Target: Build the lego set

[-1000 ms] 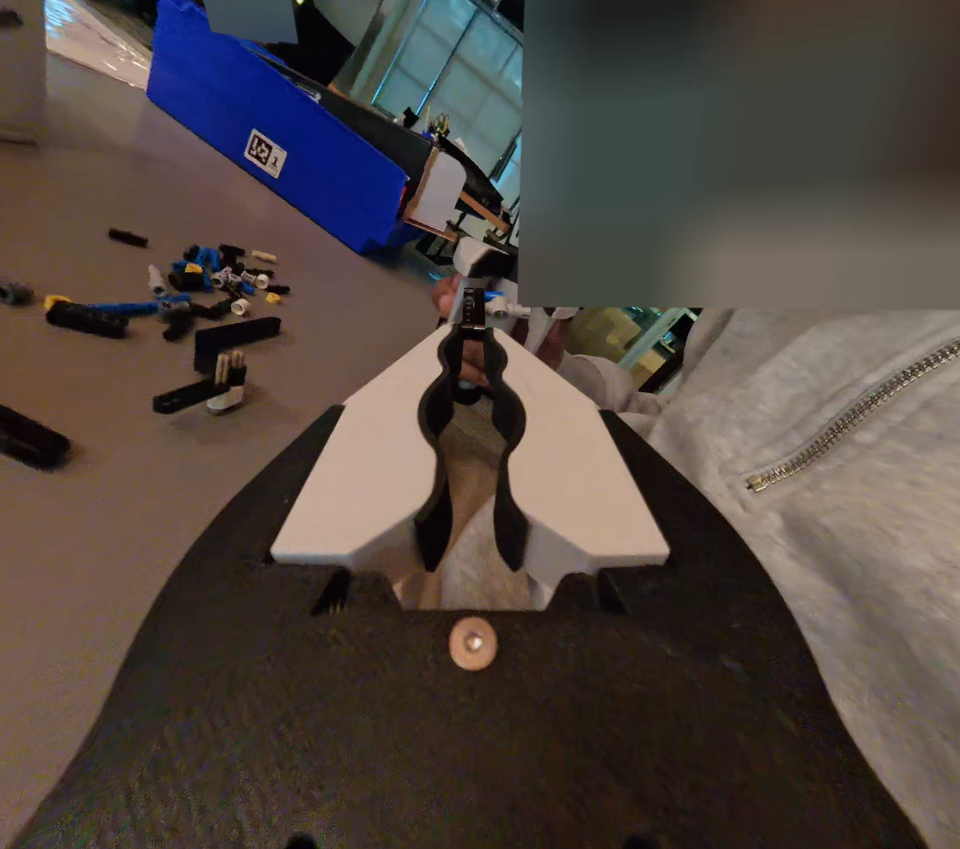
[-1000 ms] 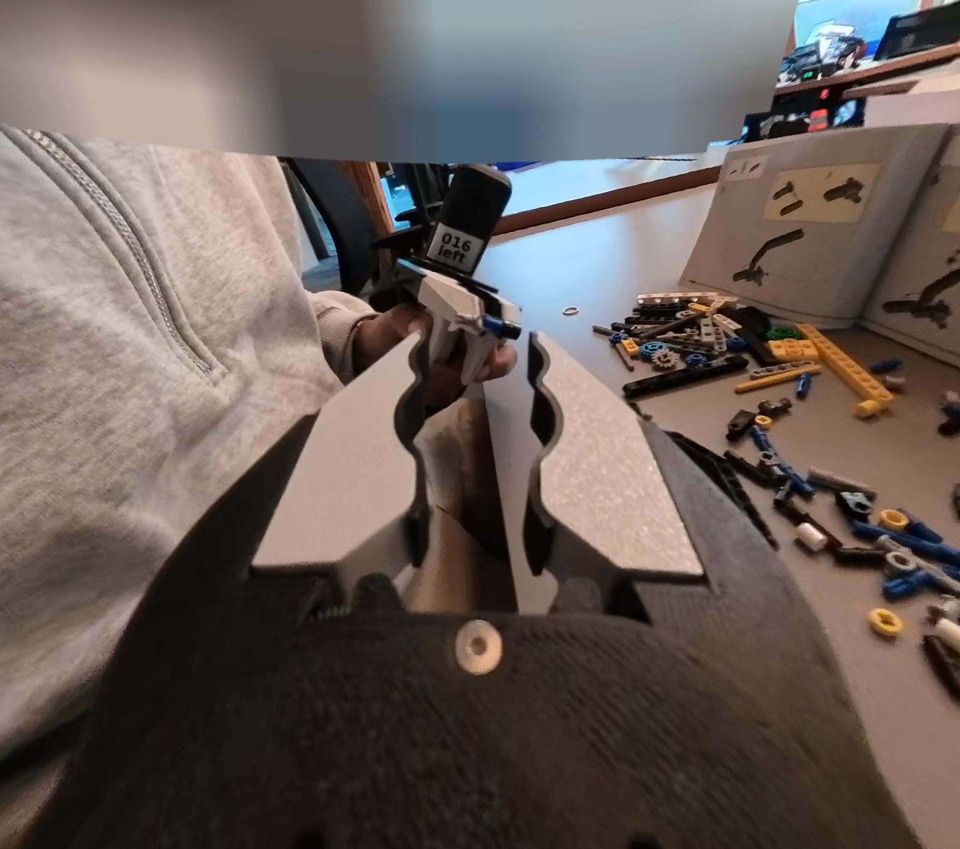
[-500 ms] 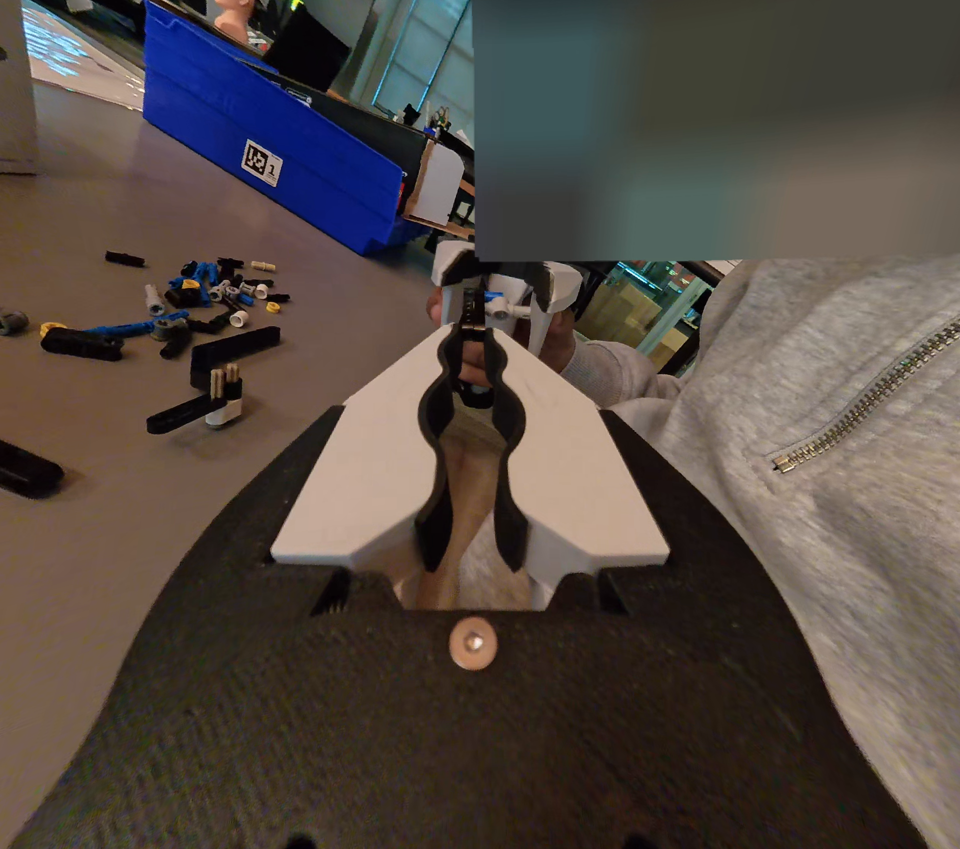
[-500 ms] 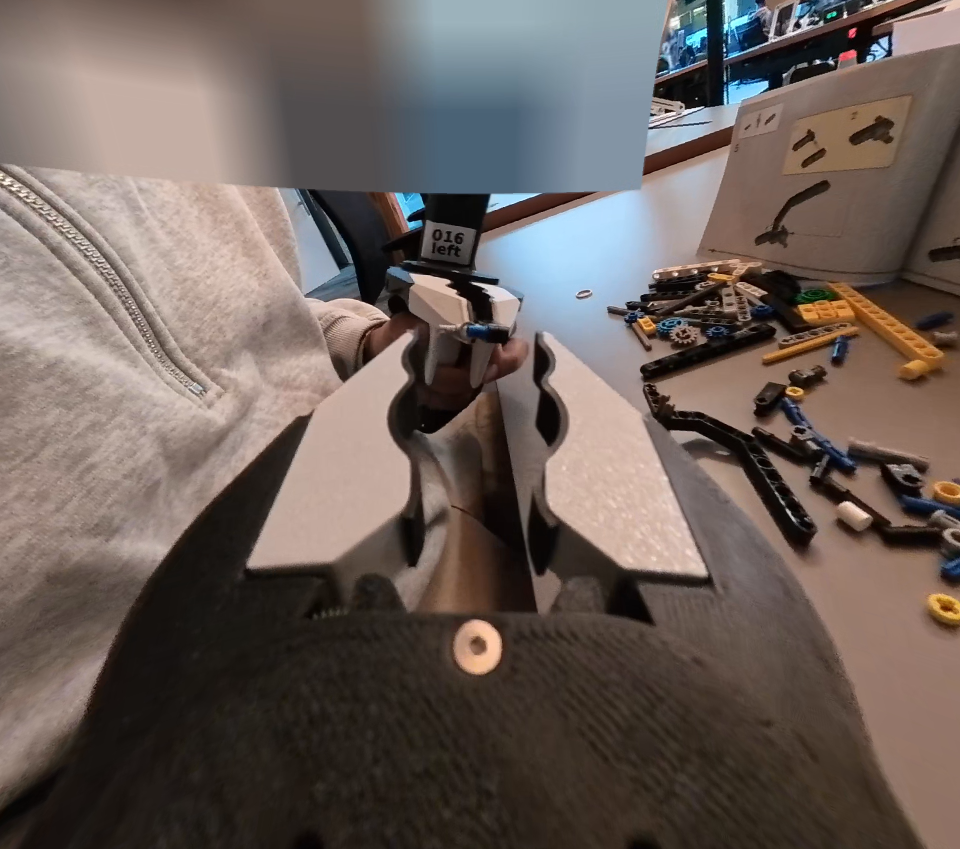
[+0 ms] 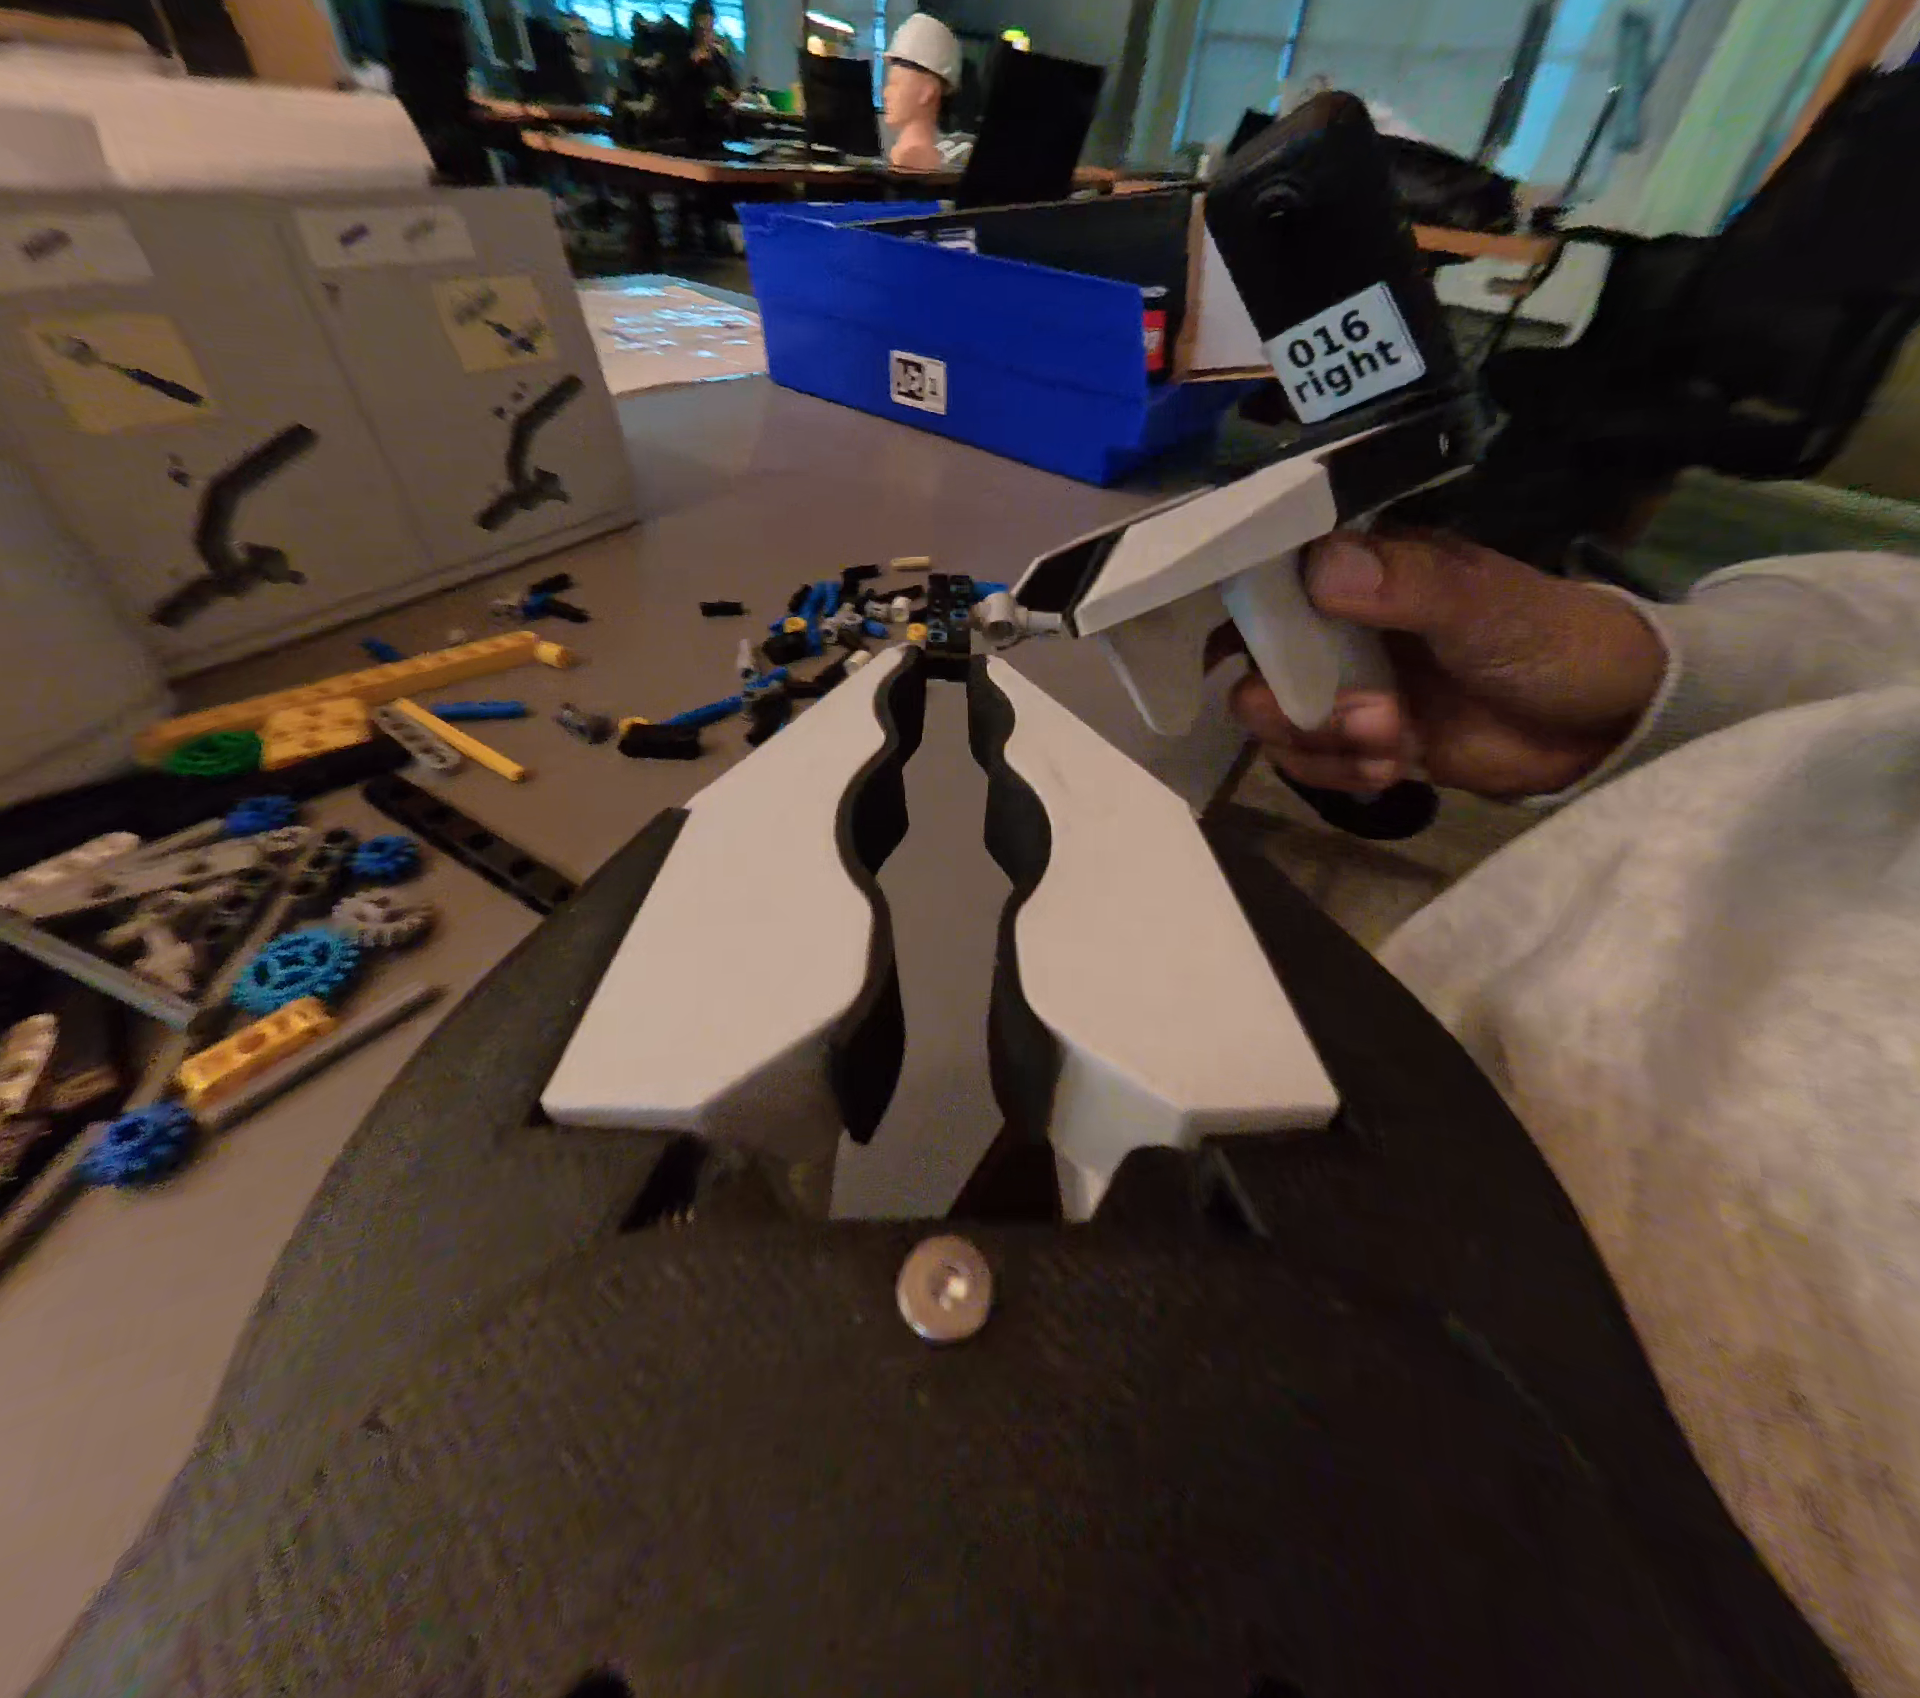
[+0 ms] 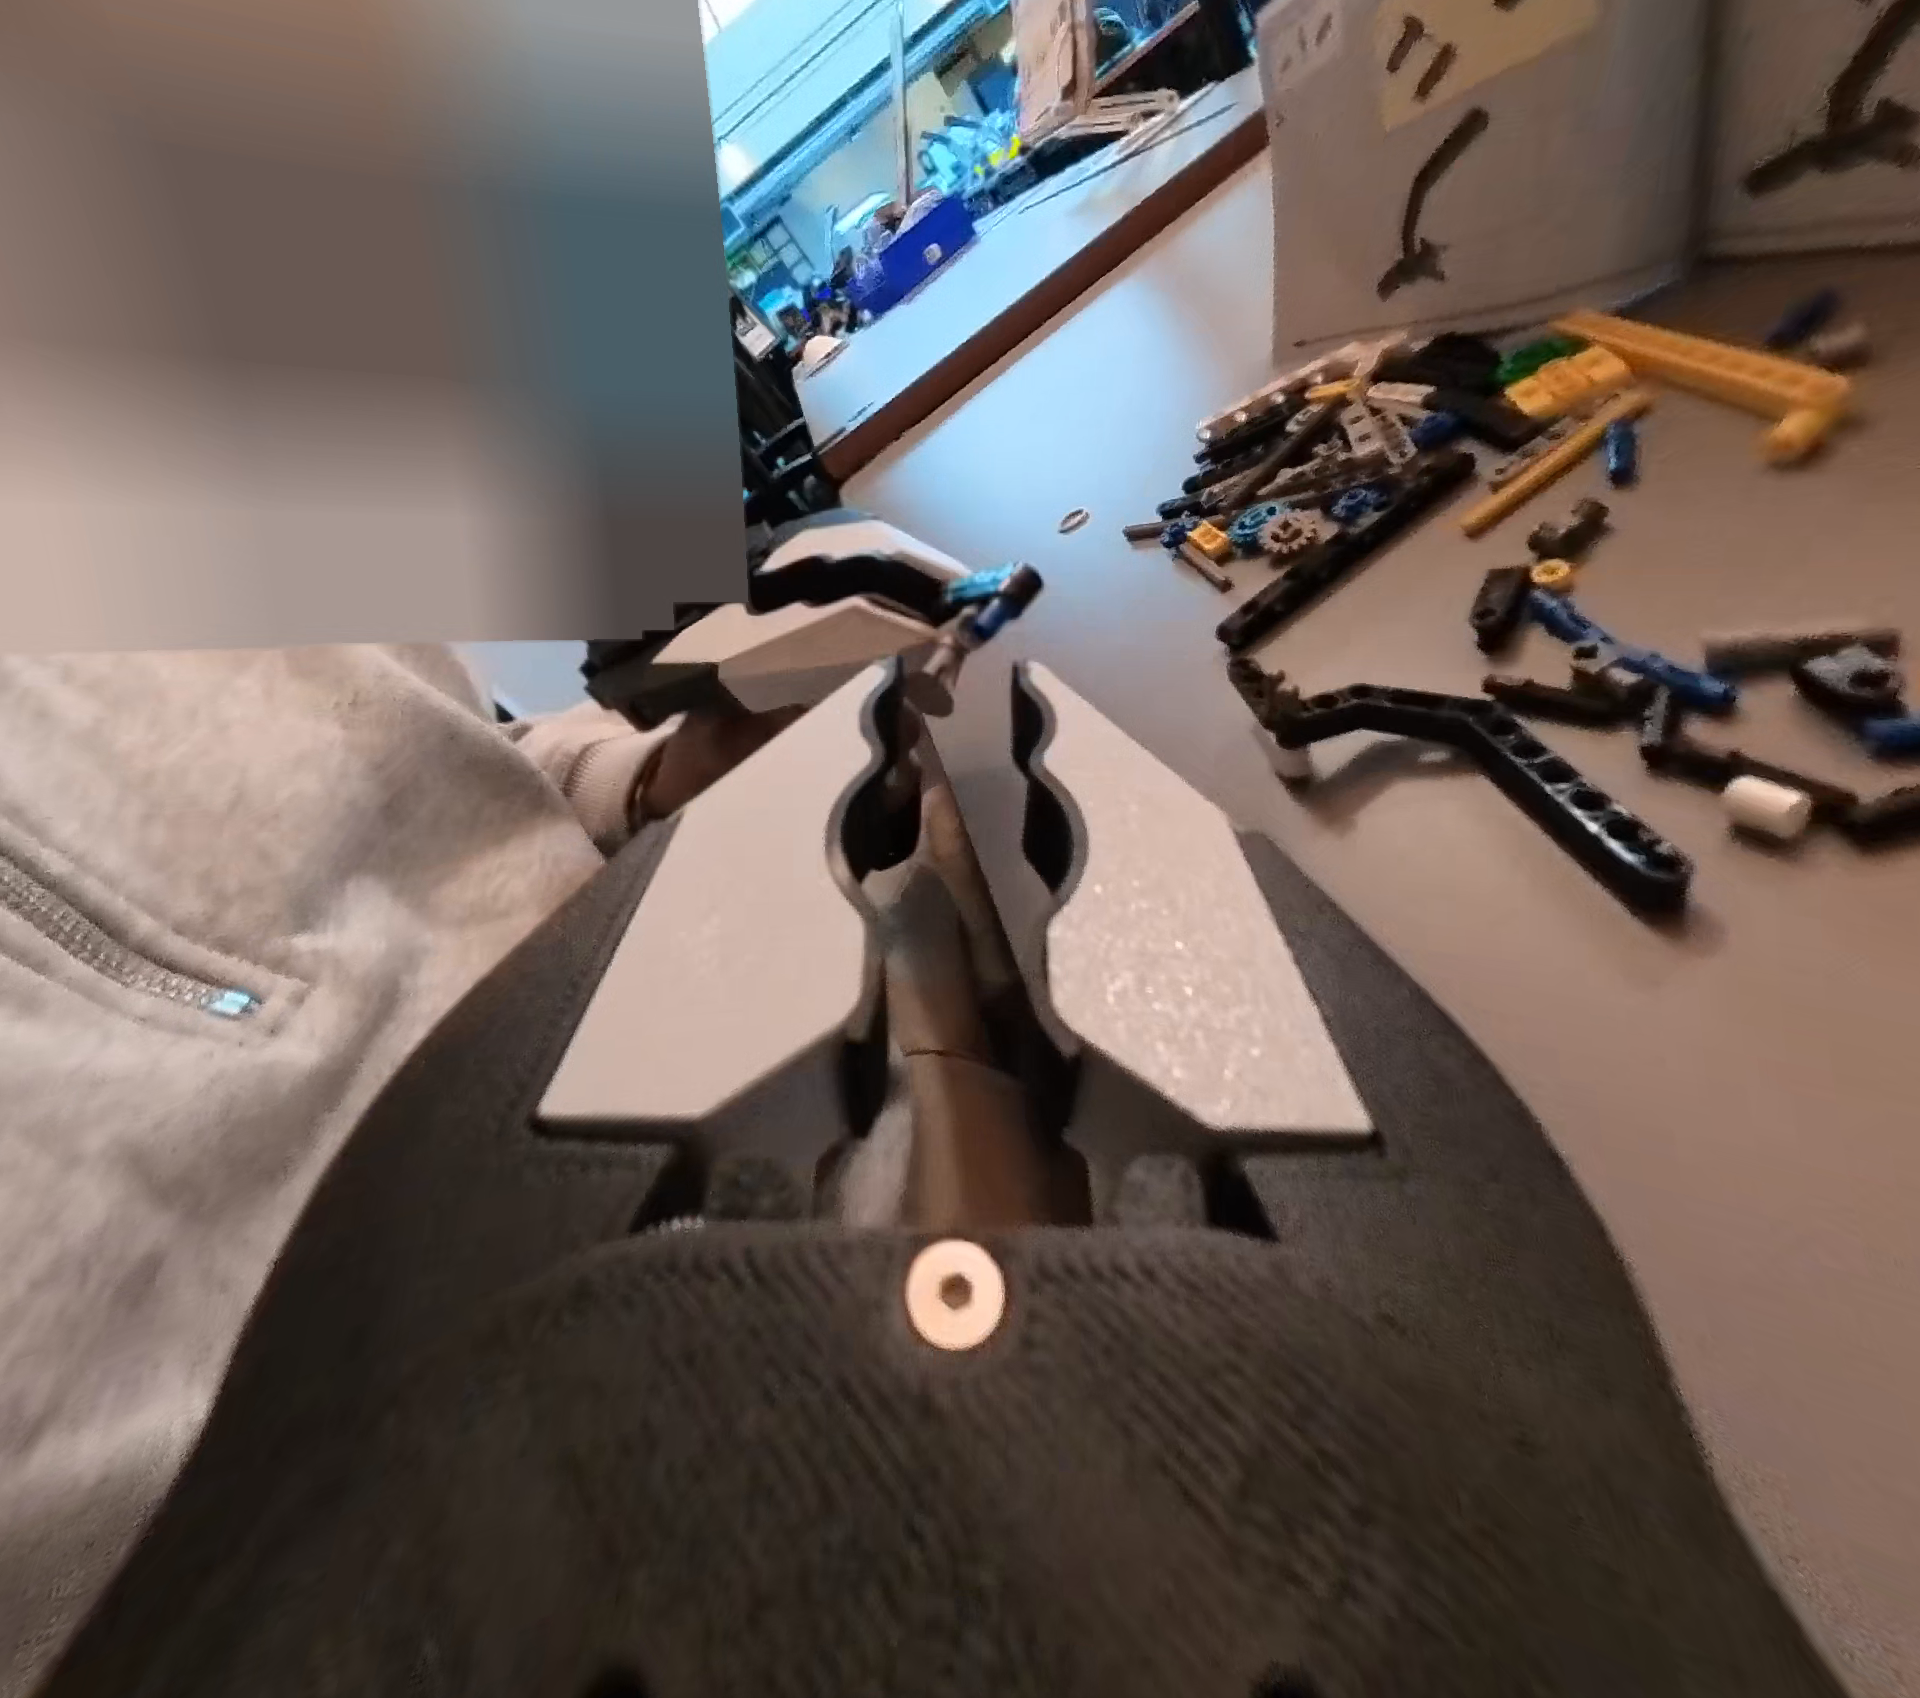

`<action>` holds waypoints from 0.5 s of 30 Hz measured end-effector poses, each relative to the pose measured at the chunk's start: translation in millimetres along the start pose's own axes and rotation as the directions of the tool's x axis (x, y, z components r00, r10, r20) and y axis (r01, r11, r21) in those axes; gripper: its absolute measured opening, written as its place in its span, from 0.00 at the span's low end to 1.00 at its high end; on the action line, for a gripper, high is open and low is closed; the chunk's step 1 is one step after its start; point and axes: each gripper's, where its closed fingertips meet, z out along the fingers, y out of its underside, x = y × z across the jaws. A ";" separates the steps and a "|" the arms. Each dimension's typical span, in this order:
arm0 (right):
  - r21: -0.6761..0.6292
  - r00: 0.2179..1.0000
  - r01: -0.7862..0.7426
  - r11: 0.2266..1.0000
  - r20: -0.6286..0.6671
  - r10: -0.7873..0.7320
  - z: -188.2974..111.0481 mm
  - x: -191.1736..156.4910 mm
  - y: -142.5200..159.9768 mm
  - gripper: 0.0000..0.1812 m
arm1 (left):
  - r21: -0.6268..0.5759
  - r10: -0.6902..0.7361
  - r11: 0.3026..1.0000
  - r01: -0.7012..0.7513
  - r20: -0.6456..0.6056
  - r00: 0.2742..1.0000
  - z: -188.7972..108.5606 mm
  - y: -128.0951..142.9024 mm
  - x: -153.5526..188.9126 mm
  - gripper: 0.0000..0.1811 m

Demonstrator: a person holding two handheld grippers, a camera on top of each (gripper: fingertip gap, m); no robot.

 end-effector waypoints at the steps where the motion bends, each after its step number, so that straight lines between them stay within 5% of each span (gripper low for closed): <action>1: 0.002 1.000 -0.023 1.000 0.002 0.023 0.6 0.9 0.9 0.08 | 0.011 0.016 1.000 -0.016 0.018 1.000 -0.3 -1.7 -0.7 0.04; 15: 0.059 0.975 -0.200 0.978 0.109 0.193 -3.9 0.5 -4.4 0.02 | -0.012 0.175 0.985 -0.174 0.055 0.983 3.2 2.3 4.5 0.04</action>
